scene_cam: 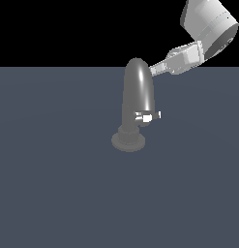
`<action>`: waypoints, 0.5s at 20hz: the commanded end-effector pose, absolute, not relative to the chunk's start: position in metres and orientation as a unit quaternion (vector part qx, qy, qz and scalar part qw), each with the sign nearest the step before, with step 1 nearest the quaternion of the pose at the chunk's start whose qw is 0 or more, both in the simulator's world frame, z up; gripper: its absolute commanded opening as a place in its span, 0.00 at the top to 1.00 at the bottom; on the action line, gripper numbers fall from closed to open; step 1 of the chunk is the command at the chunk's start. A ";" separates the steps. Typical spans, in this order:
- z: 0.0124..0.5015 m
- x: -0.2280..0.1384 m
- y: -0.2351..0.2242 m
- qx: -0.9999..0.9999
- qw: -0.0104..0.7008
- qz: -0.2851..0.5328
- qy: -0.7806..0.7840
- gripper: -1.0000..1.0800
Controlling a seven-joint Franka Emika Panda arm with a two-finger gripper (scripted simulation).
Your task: Turn on the faucet by rotating a designated handle.
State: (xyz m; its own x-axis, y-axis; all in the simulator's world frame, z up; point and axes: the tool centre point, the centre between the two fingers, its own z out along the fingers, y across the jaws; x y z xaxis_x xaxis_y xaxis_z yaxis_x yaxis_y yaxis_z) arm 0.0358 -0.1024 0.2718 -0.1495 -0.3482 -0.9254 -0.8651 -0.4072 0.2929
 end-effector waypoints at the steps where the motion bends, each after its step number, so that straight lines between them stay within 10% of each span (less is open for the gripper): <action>1: 0.260 0.036 -0.106 -0.589 0.231 0.586 0.506 1.00; 10: 0.212 0.030 -0.118 -0.495 0.249 0.629 0.545 1.00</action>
